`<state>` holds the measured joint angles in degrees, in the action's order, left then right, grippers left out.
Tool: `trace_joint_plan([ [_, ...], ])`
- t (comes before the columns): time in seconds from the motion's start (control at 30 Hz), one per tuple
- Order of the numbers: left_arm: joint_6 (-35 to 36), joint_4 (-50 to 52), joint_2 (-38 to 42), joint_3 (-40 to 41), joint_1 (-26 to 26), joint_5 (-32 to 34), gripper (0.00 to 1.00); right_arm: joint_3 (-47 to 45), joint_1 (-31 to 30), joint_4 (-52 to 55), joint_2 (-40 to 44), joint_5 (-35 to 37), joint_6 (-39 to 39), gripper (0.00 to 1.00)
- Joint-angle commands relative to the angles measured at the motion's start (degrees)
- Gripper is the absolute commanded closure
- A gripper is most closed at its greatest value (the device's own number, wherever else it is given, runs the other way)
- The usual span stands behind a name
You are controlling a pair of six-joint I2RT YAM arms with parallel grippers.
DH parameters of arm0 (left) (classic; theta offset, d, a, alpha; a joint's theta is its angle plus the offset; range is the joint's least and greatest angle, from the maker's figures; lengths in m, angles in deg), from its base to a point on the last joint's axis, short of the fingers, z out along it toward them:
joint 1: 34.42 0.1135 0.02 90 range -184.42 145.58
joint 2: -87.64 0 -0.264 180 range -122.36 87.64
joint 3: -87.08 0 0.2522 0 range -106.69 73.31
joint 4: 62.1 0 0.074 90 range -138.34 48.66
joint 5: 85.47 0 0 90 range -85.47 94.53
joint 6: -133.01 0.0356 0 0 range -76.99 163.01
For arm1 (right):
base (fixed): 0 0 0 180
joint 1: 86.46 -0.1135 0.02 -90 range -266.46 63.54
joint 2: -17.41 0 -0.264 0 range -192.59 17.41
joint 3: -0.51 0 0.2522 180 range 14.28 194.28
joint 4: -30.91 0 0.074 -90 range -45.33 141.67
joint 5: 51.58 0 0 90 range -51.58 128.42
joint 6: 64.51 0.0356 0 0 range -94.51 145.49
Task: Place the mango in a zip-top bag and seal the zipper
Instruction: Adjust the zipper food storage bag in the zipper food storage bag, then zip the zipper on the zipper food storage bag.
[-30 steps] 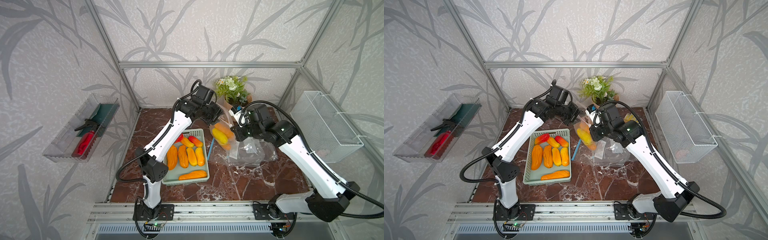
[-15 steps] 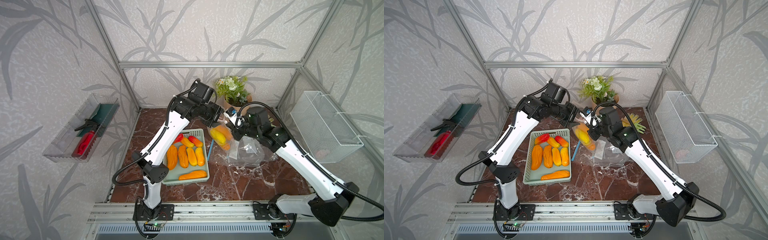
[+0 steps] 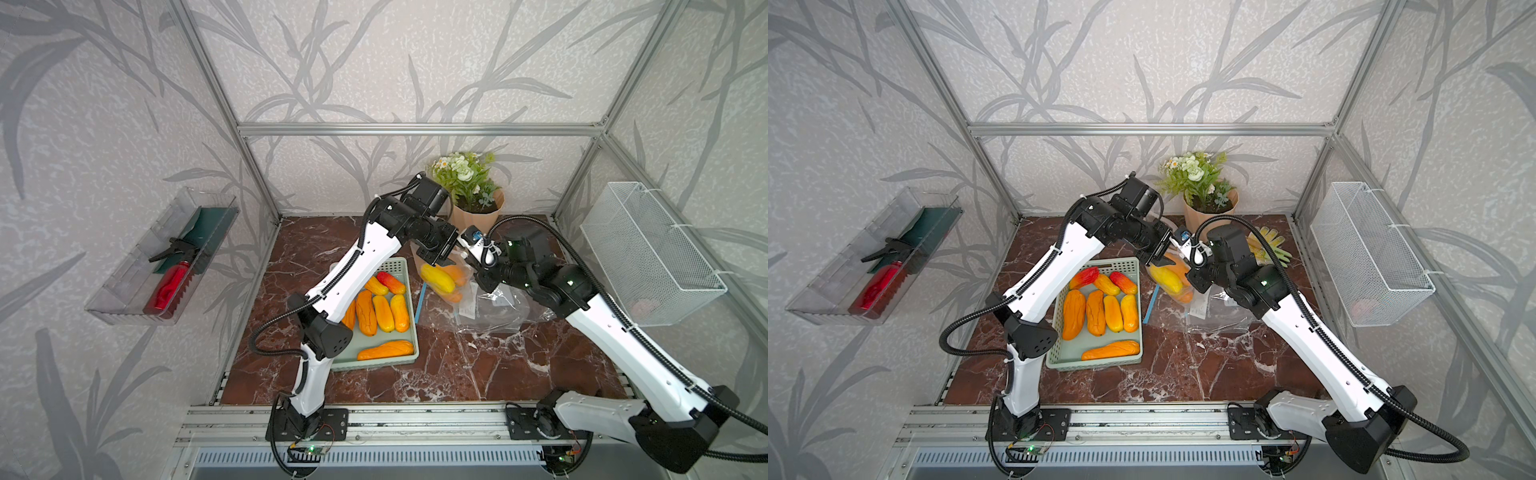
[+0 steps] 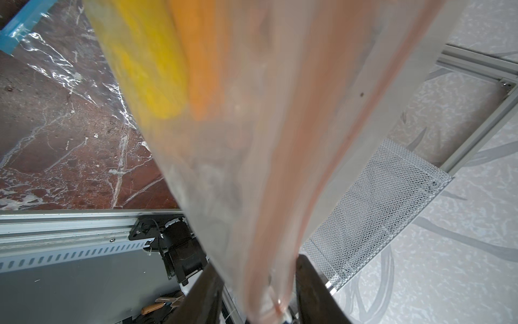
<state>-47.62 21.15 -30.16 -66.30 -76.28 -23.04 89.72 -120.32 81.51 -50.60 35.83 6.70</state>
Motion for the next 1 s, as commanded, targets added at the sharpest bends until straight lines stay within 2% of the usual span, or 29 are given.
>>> trace_joint_plan([
  [0.0,-0.77,2.92,-0.57,-1.89,-0.58,-0.95,0.57,-1.57,-0.44,2.86,3.24,2.28,0.68,1.00],
  [0.3,-1.55,4.61,-1.72,-1.76,-2.69,-3.78,0.62,-2.67,-0.72,3.24,3.36,4.35,-0.72,1.00],
  [0.6,-3.51,3.01,-1.21,-1.72,-3.71,-3.14,0.58,-5.57,-2.29,1.74,4.50,4.35,0.55,1.00],
  [0.67,-2.94,3.25,-1.51,-1.63,-3.92,-3.69,0.62,-5.87,-2.31,1.13,4.73,4.54,0.42,1.00],
  [0.87,-1.96,3.38,-1.71,-0.08,-4.10,-3.72,0.83,-5.83,-2.32,-0.24,4.86,3.92,-0.29,1.00],
  [0.97,-1.83,3.48,-1.83,-0.13,-4.10,-3.61,0.86,-5.74,-2.31,-0.12,5.12,3.66,-0.63,1.00],
])
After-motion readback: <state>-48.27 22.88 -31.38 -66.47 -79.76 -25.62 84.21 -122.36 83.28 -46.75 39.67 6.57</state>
